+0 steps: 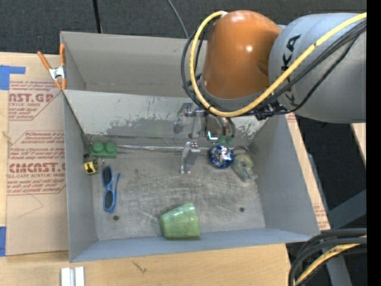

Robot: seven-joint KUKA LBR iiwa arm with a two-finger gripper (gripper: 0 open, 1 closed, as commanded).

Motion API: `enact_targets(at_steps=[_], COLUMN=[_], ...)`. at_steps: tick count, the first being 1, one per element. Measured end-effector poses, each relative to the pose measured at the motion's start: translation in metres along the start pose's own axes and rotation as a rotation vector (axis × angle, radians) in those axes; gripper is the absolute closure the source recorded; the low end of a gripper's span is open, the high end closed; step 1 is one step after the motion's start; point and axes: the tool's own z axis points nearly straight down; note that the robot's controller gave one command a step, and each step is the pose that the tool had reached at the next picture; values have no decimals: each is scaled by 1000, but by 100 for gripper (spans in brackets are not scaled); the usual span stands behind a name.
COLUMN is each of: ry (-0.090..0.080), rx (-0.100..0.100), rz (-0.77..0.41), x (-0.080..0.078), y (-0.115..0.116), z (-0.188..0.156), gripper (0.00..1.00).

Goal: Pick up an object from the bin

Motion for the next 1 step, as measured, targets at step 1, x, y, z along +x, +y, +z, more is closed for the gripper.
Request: enact_targets(at_steps=[1], ry=[-11], rx=[0], rz=[-333], x=[59], y=[-8], z=[107], gripper=[0])
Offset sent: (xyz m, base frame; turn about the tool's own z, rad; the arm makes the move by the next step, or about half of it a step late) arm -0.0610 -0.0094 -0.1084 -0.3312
